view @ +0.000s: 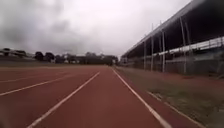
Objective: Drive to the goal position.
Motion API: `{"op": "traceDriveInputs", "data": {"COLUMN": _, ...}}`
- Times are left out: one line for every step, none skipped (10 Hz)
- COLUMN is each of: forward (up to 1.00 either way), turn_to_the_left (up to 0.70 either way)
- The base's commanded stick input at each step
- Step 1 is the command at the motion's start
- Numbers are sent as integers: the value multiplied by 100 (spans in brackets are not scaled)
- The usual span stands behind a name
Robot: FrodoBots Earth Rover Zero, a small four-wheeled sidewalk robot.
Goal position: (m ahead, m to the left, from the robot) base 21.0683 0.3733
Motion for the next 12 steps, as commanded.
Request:
{"op": "traceDriveInputs", "data": {"forward": 70, "turn_to_the_left": 0}}
{"op": "traceDriveInputs", "data": {"forward": 70, "turn_to_the_left": 0}}
{"op": "traceDriveInputs", "data": {"forward": 70, "turn_to_the_left": 0}}
{"op": "traceDriveInputs", "data": {"forward": 70, "turn_to_the_left": 0}}
{"op": "traceDriveInputs", "data": {"forward": 70, "turn_to_the_left": 0}}
{"op": "traceDriveInputs", "data": {"forward": 70, "turn_to_the_left": 0}}
{"op": "traceDriveInputs", "data": {"forward": 70, "turn_to_the_left": 0}}
{"op": "traceDriveInputs", "data": {"forward": 70, "turn_to_the_left": 0}}
{"op": "traceDriveInputs", "data": {"forward": 70, "turn_to_the_left": 0}}
{"op": "traceDriveInputs", "data": {"forward": 70, "turn_to_the_left": 0}}
{"op": "traceDriveInputs", "data": {"forward": 70, "turn_to_the_left": 0}}
{"op": "traceDriveInputs", "data": {"forward": 70, "turn_to_the_left": 0}}
